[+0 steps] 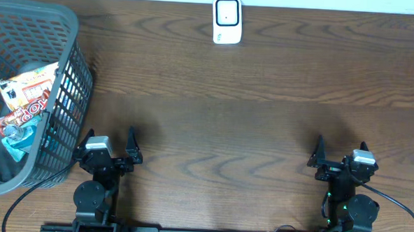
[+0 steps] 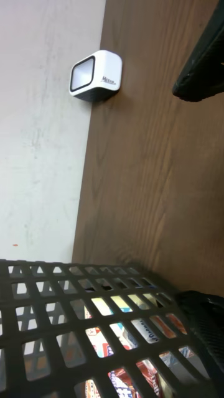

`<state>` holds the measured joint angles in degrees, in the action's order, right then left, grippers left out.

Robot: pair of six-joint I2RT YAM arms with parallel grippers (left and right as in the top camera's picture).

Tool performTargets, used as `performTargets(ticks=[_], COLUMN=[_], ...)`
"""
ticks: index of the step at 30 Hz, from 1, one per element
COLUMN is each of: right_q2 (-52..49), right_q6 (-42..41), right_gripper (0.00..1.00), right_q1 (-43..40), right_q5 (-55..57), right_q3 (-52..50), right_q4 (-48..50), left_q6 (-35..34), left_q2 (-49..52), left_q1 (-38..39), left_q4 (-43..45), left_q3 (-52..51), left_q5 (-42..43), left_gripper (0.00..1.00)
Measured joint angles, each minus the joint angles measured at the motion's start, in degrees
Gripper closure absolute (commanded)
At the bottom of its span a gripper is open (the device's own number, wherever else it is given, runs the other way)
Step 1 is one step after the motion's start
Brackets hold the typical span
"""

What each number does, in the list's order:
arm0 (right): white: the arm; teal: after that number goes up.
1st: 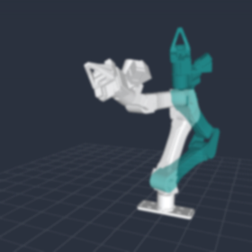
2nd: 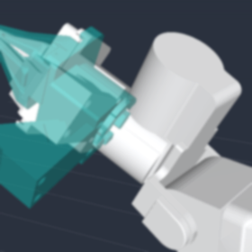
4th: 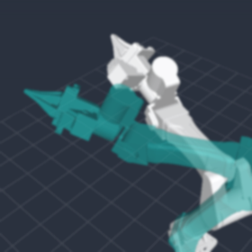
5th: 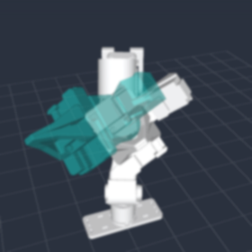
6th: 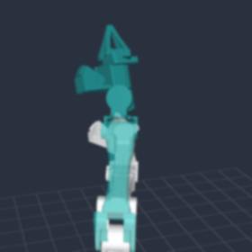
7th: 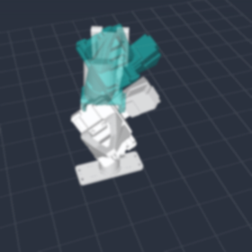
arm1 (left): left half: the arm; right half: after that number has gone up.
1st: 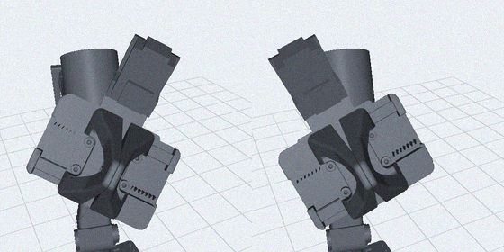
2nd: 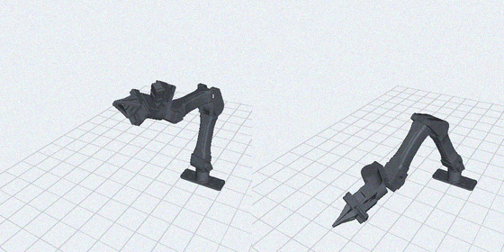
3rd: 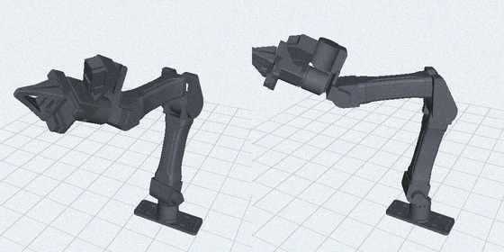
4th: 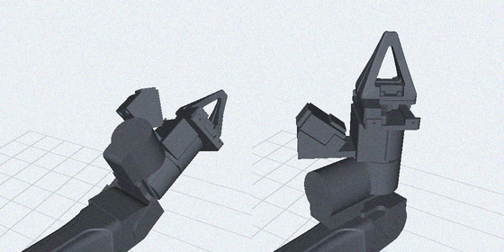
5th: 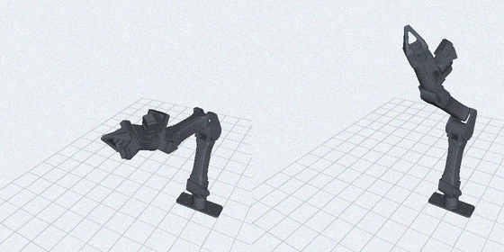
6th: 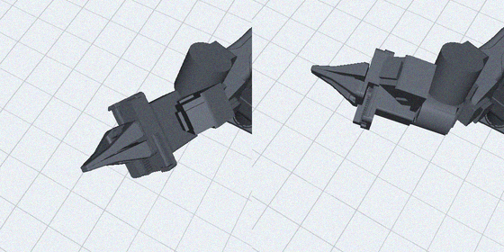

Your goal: Scan the item barcode

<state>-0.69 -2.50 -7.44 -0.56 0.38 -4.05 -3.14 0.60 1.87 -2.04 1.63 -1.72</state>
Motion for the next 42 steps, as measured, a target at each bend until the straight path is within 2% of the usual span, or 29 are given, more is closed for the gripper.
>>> performTargets(ticks=[6,16,22,26,35,42], right_q2=[0.0,0.0,0.0,0.0,0.0,0.0], right_q6=[0.0,0.0,0.0,0.0,0.0,0.0], right_gripper=[0.01,0.01,0.01,0.01,0.01,0.01], right_q1=[0.0,0.0,0.0,0.0,0.0,0.0], right_q5=[0.0,0.0,0.0,0.0,0.1,0.2], right_q3=[0.0,0.0,0.0,0.0,0.0,0.0], right_q4=[0.0,0.0,0.0,0.0,0.0,0.0], left_q6=[0.0,-1.6,-3.7,-4.4,-4.6,-4.6], left_q2=[0.0,4.3,11.6,17.8,31.8,33.2], left_q1=[0.0,0.0,0.0,0.0,0.0,0.0], left_q4=[-1.0,-10.1,-12.3,-17.1,-40.7,-44.0], left_q3=[0.2,6.7,18.2,26.3,51.2,54.8], left_q5=[3.1,11.9,17.6,21.4,24.2,25.0], left_gripper=[0.02,0.02,0.02,0.02,0.02,0.02])
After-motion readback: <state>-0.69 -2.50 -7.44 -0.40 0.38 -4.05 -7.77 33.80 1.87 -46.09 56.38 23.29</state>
